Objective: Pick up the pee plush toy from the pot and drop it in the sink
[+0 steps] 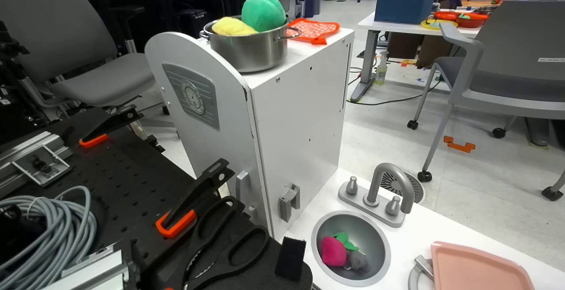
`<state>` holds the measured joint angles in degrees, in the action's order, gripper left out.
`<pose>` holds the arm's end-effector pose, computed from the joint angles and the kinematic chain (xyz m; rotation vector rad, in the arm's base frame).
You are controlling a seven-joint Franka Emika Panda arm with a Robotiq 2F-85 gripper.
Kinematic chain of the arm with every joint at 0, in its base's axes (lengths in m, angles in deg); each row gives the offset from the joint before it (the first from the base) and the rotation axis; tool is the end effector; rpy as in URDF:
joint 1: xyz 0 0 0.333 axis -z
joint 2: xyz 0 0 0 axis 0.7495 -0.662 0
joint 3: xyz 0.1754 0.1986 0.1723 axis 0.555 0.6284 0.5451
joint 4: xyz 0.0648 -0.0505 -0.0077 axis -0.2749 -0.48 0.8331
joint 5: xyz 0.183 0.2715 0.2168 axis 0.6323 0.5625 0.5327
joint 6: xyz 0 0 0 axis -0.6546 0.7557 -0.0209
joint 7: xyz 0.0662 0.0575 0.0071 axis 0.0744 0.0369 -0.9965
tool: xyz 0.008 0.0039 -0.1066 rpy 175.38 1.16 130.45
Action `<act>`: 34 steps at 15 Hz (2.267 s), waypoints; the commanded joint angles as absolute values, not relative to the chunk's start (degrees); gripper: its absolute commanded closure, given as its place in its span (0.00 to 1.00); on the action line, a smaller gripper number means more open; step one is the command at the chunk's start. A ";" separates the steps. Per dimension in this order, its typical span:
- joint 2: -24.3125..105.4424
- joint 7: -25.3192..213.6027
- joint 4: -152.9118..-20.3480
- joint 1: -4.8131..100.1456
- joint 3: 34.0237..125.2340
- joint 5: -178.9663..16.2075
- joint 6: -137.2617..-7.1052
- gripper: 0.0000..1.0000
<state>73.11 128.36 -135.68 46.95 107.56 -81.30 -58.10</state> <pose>0.3910 0.1834 0.3803 2.9338 -0.3305 -0.0181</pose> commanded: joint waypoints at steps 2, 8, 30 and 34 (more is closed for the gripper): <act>73.19 128.87 -135.85 44.46 104.27 -81.81 -58.36 0.00; 74.01 135.92 -135.01 46.94 99.04 -82.52 -57.66 0.00; 52.12 151.49 -114.75 50.77 85.69 -89.44 -46.88 0.00; 55.60 140.69 -117.58 48.41 86.63 -89.63 -51.27 0.00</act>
